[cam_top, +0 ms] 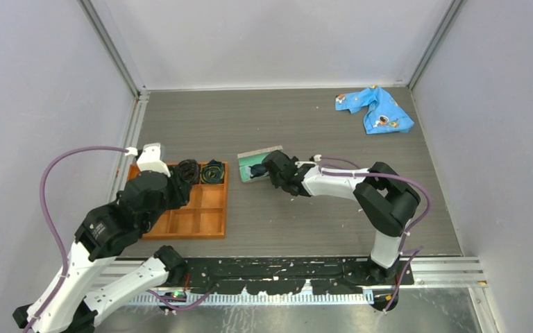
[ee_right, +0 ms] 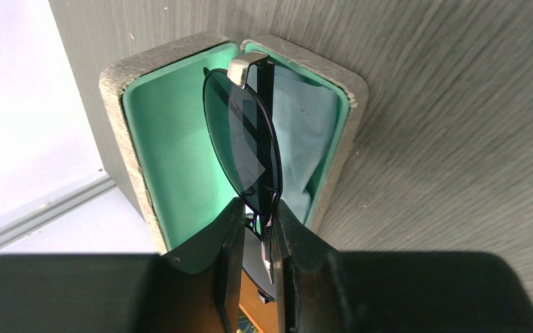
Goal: Organize the sunglasses
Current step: Place the sunglasses in the sunglasses case.
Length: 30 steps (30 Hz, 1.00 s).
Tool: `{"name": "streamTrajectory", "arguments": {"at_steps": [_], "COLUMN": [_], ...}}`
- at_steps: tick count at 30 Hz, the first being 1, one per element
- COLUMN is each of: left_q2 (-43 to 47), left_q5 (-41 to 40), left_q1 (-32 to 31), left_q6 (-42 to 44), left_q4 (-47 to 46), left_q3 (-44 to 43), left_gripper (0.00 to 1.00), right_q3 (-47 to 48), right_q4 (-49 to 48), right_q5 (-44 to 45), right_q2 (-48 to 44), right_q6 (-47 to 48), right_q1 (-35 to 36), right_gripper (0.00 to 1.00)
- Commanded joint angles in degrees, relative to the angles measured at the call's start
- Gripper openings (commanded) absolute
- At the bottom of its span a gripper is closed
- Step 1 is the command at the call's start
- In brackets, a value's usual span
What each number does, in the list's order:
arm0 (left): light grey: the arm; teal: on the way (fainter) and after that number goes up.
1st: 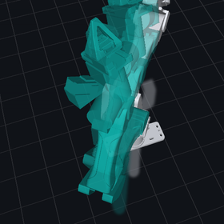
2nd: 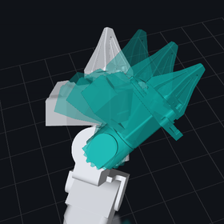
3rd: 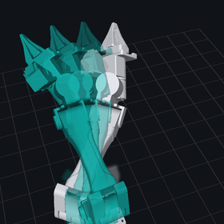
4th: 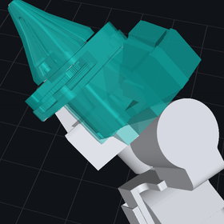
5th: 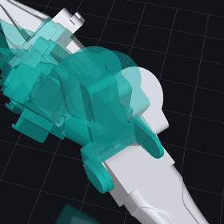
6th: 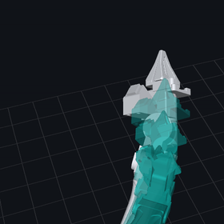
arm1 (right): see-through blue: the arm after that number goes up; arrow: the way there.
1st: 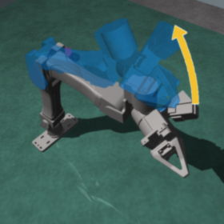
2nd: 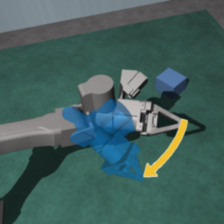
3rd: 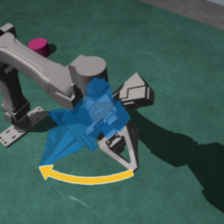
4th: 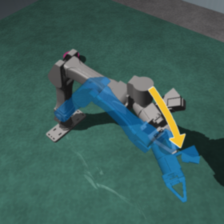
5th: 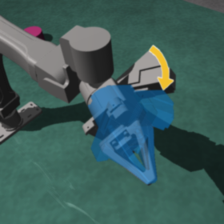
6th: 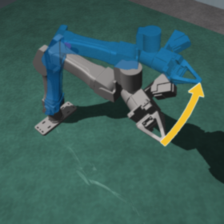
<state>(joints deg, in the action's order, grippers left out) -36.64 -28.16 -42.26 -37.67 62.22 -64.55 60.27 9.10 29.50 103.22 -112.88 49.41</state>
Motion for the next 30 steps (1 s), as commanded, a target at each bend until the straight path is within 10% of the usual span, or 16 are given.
{"name": "streamTrajectory", "arguments": {"at_steps": [1,30], "left_q2": [-1.12,6.64], "left_q5": [0.91,-0.53], "left_q1": [0.16,0.16], "left_q6": [1.82,4.74], "left_q4": [-0.64,2.27], "left_q3": [-0.97,-0.29], "left_gripper": [0.34,0.34], "right_q3": [3.49,10.73], "right_q4": [0.72,9.85], "right_q5": [4.68,8.28], "right_q2": [0.69,6.76], "right_q6": [-2.72,-10.32], "right_q1": [0.26,2.71], "right_gripper": [0.25,0.23]}}
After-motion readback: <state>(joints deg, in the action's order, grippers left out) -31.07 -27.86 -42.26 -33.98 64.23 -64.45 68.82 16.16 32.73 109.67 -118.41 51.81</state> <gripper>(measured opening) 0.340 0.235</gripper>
